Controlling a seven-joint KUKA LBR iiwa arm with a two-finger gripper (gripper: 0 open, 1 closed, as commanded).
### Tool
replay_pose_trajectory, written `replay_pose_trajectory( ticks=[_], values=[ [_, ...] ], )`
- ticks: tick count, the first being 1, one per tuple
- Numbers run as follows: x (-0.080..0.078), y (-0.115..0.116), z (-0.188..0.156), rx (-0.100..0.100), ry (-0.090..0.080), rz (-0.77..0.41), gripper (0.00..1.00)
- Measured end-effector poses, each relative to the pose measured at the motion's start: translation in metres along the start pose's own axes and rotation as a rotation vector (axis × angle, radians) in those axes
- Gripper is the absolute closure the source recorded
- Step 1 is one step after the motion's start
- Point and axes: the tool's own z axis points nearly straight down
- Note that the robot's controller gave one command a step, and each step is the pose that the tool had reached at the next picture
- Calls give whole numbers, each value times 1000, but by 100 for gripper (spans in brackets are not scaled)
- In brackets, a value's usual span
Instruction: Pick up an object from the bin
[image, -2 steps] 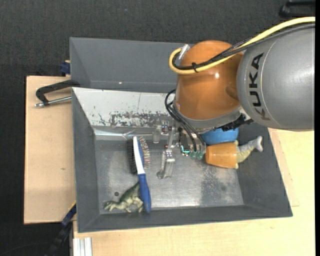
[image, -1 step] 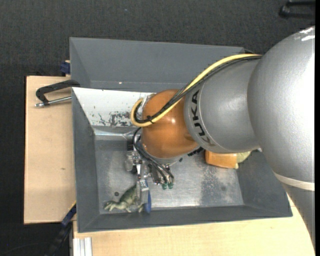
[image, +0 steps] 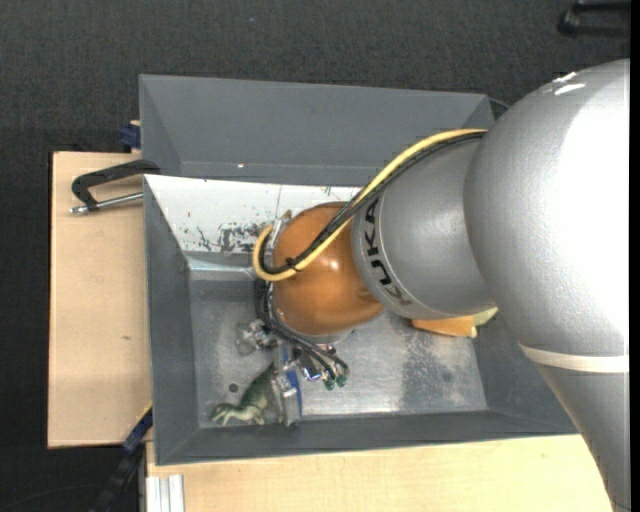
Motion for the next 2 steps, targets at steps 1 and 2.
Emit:
replay_pose_trajectory(
  ticks=[1, 2],
  values=[
    [-4, -1, -3, -1, -18, 3, 100],
    [-4, 0, -2, -2, -17, 3, 0]
  ],
)
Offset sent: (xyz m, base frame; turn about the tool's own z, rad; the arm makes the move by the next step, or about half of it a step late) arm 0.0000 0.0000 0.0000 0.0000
